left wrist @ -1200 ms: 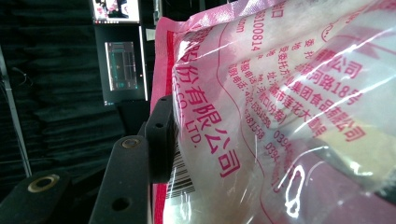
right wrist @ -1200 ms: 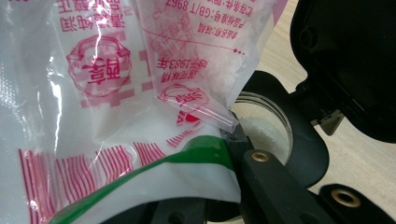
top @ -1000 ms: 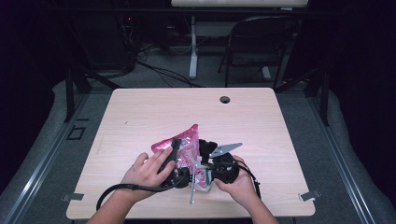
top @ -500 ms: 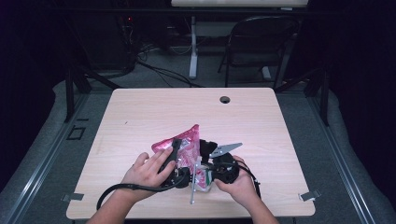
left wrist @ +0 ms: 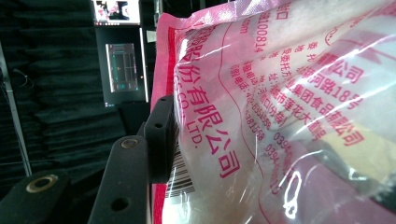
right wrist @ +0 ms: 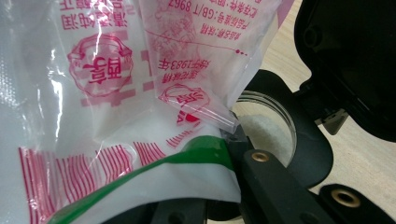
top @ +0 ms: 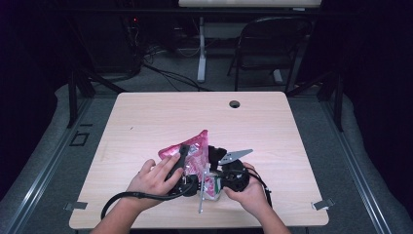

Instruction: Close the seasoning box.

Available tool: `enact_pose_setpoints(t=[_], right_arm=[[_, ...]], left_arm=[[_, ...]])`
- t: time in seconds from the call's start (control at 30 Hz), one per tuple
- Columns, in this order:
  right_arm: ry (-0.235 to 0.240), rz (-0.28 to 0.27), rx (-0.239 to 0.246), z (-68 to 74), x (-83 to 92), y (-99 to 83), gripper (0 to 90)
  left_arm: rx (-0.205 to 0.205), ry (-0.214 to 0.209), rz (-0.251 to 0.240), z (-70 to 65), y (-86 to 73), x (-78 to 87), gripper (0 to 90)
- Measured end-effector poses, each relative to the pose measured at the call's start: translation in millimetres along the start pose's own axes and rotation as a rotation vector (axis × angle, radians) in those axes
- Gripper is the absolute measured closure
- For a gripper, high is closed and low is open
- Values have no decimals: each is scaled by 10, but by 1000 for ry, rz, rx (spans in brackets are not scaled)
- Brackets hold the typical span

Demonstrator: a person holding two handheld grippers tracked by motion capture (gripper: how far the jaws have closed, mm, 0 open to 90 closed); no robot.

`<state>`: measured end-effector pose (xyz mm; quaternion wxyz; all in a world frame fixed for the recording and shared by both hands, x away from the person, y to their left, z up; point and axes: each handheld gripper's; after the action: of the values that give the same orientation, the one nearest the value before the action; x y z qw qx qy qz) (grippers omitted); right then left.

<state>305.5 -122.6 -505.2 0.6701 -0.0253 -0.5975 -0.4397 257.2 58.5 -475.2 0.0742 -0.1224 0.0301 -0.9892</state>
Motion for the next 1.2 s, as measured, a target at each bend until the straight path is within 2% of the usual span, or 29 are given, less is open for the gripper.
enact_pose_setpoints(t=[0.03,0.67,1.2], right_arm=[[-2,4,3,-2,2,2,900],[-6,-1,1,-3,0,3,900],[-10,3,4,-4,4,1,900]], left_arm=[[-6,11,-1,5,1,3,569],[1,5,1,-3,1,2,568],[-11,23,-2,2,16,13,567]])
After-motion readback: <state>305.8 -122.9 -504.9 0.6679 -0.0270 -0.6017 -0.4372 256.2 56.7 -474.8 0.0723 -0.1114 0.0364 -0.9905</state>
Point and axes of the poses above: each handheld gripper's, and its own axes: x roughly backward along the jaws, y roughly out of its top, z roughly to its left, and after that the axes turned 15 degrees about z, right-handed
